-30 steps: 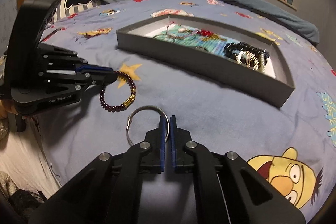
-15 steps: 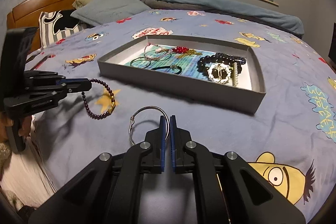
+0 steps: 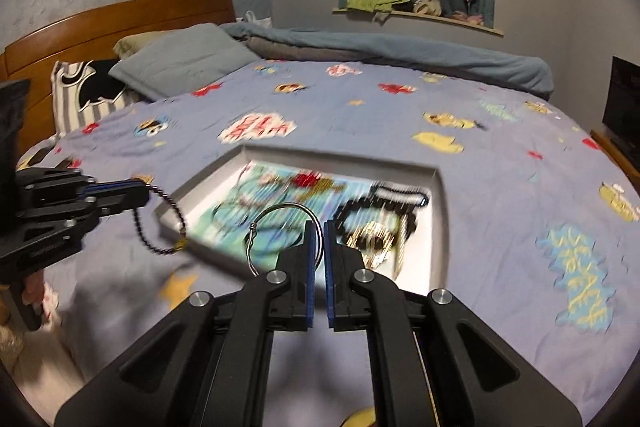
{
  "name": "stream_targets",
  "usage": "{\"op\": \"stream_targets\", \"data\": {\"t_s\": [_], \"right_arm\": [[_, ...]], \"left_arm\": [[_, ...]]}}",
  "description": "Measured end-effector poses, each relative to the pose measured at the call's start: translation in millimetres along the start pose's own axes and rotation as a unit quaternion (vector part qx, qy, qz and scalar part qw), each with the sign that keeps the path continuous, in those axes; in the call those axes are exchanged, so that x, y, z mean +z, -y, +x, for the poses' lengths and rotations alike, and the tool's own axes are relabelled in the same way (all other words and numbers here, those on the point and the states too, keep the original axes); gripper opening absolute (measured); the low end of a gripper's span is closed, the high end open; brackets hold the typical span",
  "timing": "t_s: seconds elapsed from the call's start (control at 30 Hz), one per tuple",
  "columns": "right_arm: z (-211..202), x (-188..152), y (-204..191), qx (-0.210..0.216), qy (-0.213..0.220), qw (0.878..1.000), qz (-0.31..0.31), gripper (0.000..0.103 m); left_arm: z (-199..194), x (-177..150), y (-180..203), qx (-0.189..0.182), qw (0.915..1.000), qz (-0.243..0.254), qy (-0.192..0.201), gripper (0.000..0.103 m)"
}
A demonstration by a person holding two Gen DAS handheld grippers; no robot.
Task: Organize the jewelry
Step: 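Carry bracelet and silver ring into the box and open both tools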
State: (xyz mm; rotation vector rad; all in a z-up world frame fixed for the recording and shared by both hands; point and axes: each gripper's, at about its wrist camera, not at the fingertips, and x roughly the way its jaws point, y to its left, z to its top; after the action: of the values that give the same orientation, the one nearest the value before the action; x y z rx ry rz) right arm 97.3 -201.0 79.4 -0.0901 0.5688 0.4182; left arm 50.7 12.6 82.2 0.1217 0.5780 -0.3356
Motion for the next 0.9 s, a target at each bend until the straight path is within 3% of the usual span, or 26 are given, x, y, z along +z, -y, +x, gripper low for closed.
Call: {"op": "stream_targets", "data": {"t_s": [0.2,0.43,0.73,0.9], "right_arm": [[36,-1,12,-0.018,-0.021,0.999,0.019,0.004],[68,-10,11,-0.023,-0.065,0.998,-0.002,0.004],[96,-13,6,-0.011,-0.113,0.993,-0.021,0.004],[101,-13,7,-0.003,-0.117,0.993,-0.011,0.004]], "left_arm": [[34,37,-3,-0.023,0.9993,-0.023,0.016,0.006],[103,40,-3,-0.066,0.9960,-0.049,-0.035,0.006],[148,19,-14,-0.048,0.9927,-0.053,-0.097,0.007],[155,11,-17,-0.040,0.9919,-0.045,-0.112,0.007]]}}
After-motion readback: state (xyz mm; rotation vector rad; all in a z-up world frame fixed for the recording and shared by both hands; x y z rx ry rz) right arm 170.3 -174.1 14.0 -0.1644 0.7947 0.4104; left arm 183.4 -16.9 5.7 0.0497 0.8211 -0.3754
